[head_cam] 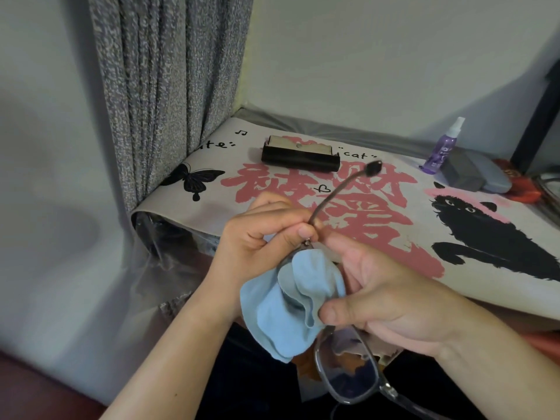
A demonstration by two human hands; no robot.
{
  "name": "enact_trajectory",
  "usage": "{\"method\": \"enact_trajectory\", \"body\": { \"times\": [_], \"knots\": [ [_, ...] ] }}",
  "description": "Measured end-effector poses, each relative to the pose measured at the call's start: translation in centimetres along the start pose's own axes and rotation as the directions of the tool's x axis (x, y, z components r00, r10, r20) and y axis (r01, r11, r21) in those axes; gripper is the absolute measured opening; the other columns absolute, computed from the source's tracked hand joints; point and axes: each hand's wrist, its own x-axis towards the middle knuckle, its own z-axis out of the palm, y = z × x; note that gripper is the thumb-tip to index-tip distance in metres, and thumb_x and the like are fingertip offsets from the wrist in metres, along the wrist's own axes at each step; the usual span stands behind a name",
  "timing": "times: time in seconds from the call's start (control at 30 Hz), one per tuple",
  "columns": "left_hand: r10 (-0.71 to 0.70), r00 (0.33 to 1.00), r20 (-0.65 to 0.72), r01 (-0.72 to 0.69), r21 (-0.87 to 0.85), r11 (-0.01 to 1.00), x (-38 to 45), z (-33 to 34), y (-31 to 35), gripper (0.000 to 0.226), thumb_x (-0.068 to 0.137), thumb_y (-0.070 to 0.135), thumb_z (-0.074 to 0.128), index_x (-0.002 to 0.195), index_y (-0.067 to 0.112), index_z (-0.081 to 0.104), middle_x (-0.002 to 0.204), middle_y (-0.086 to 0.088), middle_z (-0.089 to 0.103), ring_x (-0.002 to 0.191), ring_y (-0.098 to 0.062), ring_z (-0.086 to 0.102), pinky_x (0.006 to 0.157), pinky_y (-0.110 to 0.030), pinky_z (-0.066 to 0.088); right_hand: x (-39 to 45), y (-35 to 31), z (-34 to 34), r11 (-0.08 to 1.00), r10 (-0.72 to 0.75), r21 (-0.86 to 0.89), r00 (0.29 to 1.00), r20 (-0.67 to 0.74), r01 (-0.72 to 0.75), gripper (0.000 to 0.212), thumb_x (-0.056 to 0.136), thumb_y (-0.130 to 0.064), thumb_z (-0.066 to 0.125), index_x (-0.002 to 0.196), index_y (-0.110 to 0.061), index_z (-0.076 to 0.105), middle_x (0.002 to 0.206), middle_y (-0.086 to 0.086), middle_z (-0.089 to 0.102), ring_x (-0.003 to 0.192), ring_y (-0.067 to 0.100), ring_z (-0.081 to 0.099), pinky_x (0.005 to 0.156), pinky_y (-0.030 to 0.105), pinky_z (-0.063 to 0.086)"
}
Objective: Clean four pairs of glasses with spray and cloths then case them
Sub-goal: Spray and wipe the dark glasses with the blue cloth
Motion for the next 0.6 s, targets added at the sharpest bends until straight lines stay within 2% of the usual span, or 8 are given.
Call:
{"method": "enact_trajectory", "body": {
  "times": [0.07,0.13,0.2,0.27,0.37,0.43,0.53,0.6],
  "knots": [
    [-0.012,1.0,-0.027,0.013,0.022,1.0,0.0,0.0,-0.2,0.025,0.097,0.035,0.061,0.093,0.015,0.074,0.088,0.006,0.073,0.092,-0.022,0.058,0.086,-0.032,0.046,0.1,-0.2,0.3,0.999,0.001,-0.034,0.999,-0.049,-0.003,0.094,0.078,0.021,0.066,0.143,-0.044,0.047,0.122,0.021,0.067,0.106,0.031,0.065,0.092,0.046,0.054],
    [-0.035,0.998,-0.051,0.037,0.027,0.999,-0.2,0.3,-0.3,0.02,0.095,0.032,0.065,0.092,0.016,0.077,0.089,0.008,0.073,0.092,-0.02,0.057,0.086,-0.032,0.047,0.4,-0.2,0.7,0.993,-0.011,-0.12,0.992,-0.129,-0.005,0.084,0.078,0.014,0.073,0.135,-0.044,0.053,0.105,0.012,0.072,0.092,0.027,0.069,0.082,0.044,0.057],
    [-0.047,0.998,-0.044,0.047,0.004,0.999,-0.4,0.7,-0.1,0.012,0.093,0.027,0.066,0.097,0.02,0.076,0.09,0.014,0.072,0.093,-0.02,0.058,0.085,-0.032,0.047,0.8,0.1,0.9,0.978,-0.042,-0.209,0.975,-0.218,-0.005,0.067,0.076,0.002,0.079,0.13,-0.032,0.058,0.105,0.006,0.073,0.098,0.027,0.071,0.086,0.049,0.056],
    [-0.019,1.0,-0.019,0.019,0.004,1.0,-0.3,1.1,-0.1,0.014,0.094,0.031,0.065,0.101,0.023,0.074,0.094,0.017,0.072,0.093,-0.019,0.059,0.085,-0.034,0.048,0.9,0.4,0.8,0.984,-0.036,-0.18,0.965,-0.261,-0.012,0.055,0.077,-0.004,0.076,0.127,-0.021,0.061,0.112,0.003,0.072,0.11,0.022,0.069,0.093,0.04,0.053],
    [0.003,1.0,-0.001,-0.003,-0.011,1.0,0.0,0.9,-0.3,0.019,0.096,0.037,0.061,0.1,0.023,0.074,0.093,0.021,0.072,0.09,-0.014,0.061,0.086,-0.033,0.047,0.3,0.0,0.5,0.999,0.033,-0.015,0.984,-0.177,-0.036,0.042,0.086,-0.001,0.063,0.127,-0.007,0.059,0.11,0.006,0.071,0.107,0.021,0.067,0.089,0.031,0.052],
    [0.005,1.0,0.004,-0.005,-0.028,1.0,0.0,0.7,-0.4,0.022,0.097,0.037,0.061,0.098,0.02,0.074,0.093,0.022,0.072,0.087,-0.012,0.064,0.086,-0.03,0.046,-0.2,-0.5,0.1,0.992,0.098,0.087,0.992,-0.076,-0.091,0.039,0.089,0.006,0.057,0.128,-0.002,0.057,0.111,0.011,0.069,0.107,0.025,0.065,0.09,0.036,0.051],
    [0.022,0.999,0.026,-0.02,-0.047,0.999,-0.2,0.9,-0.3,0.022,0.097,0.035,0.061,0.099,0.017,0.074,0.093,0.011,0.073,0.088,-0.014,0.06,0.085,-0.029,0.045,-0.1,-1.0,-0.2,0.982,0.18,0.053,0.984,0.007,-0.181,0.048,0.087,0.014,0.058,0.133,0.002,0.053,0.121,0.021,0.062,0.116,0.035,0.059,0.102,0.049,0.045],
    [0.068,0.996,0.052,-0.067,-0.017,0.998,-0.4,1.3,-0.4,0.021,0.097,0.035,0.061,0.1,0.018,0.073,0.094,0.012,0.072,0.087,-0.016,0.056,0.085,-0.029,0.044,0.5,-1.2,0.0,0.973,0.229,-0.035,0.973,-0.008,-0.23,0.046,0.082,0.018,0.062,0.126,0.005,0.057,0.114,0.018,0.063,0.112,0.031,0.062,0.098,0.045,0.05]
  ]
}}
